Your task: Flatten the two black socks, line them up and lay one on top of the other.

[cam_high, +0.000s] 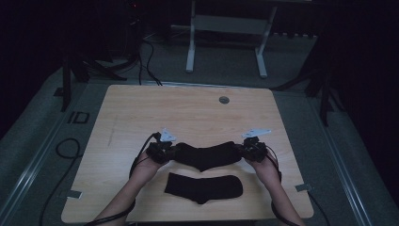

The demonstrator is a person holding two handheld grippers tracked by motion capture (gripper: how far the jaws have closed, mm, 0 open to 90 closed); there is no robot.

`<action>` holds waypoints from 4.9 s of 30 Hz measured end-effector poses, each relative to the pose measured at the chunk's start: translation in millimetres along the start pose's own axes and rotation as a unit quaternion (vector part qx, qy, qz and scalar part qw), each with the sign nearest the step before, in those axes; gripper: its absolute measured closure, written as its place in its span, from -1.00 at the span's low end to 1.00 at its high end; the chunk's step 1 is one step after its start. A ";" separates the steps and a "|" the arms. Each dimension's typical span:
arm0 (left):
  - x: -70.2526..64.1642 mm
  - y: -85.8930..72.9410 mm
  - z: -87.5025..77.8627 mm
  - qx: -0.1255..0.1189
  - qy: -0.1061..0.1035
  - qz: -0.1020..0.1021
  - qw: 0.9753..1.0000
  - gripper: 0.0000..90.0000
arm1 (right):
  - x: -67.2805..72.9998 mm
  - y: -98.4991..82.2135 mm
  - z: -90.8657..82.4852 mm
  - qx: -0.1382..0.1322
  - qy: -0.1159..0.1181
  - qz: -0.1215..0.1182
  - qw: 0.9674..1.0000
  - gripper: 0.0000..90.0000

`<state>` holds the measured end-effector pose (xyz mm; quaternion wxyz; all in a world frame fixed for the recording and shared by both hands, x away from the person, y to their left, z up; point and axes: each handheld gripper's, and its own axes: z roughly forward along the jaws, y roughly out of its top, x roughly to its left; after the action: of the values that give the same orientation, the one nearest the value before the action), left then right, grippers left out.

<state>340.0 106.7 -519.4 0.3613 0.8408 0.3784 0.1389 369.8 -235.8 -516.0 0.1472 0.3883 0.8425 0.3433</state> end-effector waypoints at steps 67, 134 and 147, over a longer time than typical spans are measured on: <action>-52.5 -71.8 -29.6 0.035 -0.019 0.018 0.999 0.99 | 67.4 -70.9 -41.6 0.038 0.064 -0.028 0.997 0.90; 0.5 -56.1 -15.6 -0.100 -0.011 0.014 0.995 -0.89 | 5.4 -23.2 1.8 -0.049 0.043 -0.045 0.997 -0.72; 12.7 -76.5 -36.6 -0.112 0.006 -0.002 0.994 -0.89 | -22.0 -61.8 -19.0 -0.062 0.005 -0.008 0.998 -0.72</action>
<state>289.1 169.1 -548.8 0.4510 0.7936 0.3641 0.1849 340.2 -289.8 -545.5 0.1698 0.3695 0.8233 0.3959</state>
